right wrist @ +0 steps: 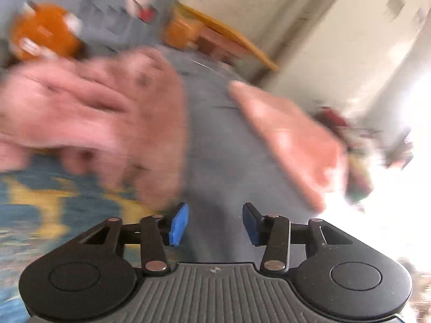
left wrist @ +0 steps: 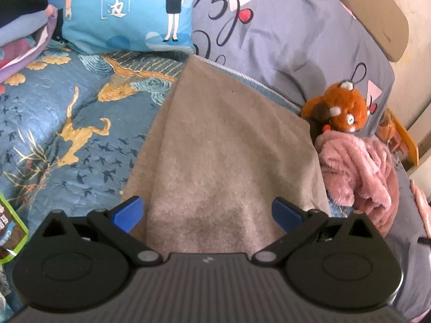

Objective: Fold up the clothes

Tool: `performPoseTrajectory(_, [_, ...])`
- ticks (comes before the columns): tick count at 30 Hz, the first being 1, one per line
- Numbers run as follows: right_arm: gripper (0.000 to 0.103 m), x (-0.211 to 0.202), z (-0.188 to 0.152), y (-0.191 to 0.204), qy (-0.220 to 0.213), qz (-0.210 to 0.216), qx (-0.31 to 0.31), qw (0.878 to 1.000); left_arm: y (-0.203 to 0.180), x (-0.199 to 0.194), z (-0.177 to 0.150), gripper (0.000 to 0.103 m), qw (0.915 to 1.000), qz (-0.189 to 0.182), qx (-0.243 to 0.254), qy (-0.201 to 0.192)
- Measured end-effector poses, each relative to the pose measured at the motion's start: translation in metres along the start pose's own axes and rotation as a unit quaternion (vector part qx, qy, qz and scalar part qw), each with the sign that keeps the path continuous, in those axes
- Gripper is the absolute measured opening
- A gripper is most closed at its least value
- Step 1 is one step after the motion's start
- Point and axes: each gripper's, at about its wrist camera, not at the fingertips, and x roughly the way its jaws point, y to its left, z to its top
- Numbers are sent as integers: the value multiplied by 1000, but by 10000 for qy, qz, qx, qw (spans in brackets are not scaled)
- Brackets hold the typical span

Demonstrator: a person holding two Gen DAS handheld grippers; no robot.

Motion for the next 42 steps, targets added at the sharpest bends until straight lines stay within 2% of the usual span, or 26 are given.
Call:
performPoseTrajectory(2, [48, -11, 5, 20, -93, 589, 16, 9982, 2, 0, 1, 103, 9999, 136, 19, -8])
performPoseTrajectory(4, [48, -23, 18, 70, -249, 1175, -222, 9925, 3, 1, 2, 103, 9997, 247, 55, 45])
performPoseTrajectory(7, [49, -41, 39, 144, -480, 2045, -579, 9760, 5, 0, 3, 103, 9996, 289, 69, 33])
performPoseTrajectory(11, [50, -66, 66, 243, -781, 3172, -1044, 9394, 11, -5, 9, 103, 9987, 471, 182, -62])
performPoseTrajectory(15, [50, -91, 91, 342, -1057, 4190, -1513, 8890, 21, -13, 17, 103, 9971, 692, 287, -166])
performPoseTrajectory(19, [50, -116, 87, 414, -1177, 4550, -2122, 8568, 38, -18, 22, 103, 9971, 719, 105, -217])
performPoseTrajectory(21, [50, -127, 80, 438, -1207, 4649, -2337, 8454, 43, -17, 22, 103, 9972, 717, 27, -187])
performPoseTrajectory(24, [50, -130, 73, 463, -1138, 4564, -2560, 8445, 49, -14, 21, 103, 9975, 701, -20, -107])
performPoseTrajectory(27, [50, -123, 66, 483, -951, 4349, -2758, 8519, 53, -11, 20, 103, 9979, 641, -76, -25])
performPoseTrajectory(28, [46, -120, 65, 489, -863, 4293, -2818, 8537, 56, -12, 19, 103, 9980, 611, -128, -14])
performPoseTrajectory(30, [35, -111, 64, 496, -674, 4265, -2829, 8565, 61, -13, 20, 103, 9981, 570, -236, -10])
performPoseTrajectory(31, [25, -108, 65, 497, -655, 4271, -2743, 8591, 64, -14, 20, 103, 9980, 554, -292, -10])
performPoseTrajectory(32, [8, -106, 66, 498, -664, 4226, -2672, 8635, 66, -14, 21, 103, 9979, 538, -348, -11])
performPoseTrajectory(35, [7, -103, 76, 500, -610, 4234, -2437, 8704, 74, -17, 22, 103, 9975, 491, -513, -14])
performPoseTrajectory(42, [6, -101, 106, 510, -558, 4352, -2061, 8747, 85, -23, 25, 103, 9959, 538, -718, -97])
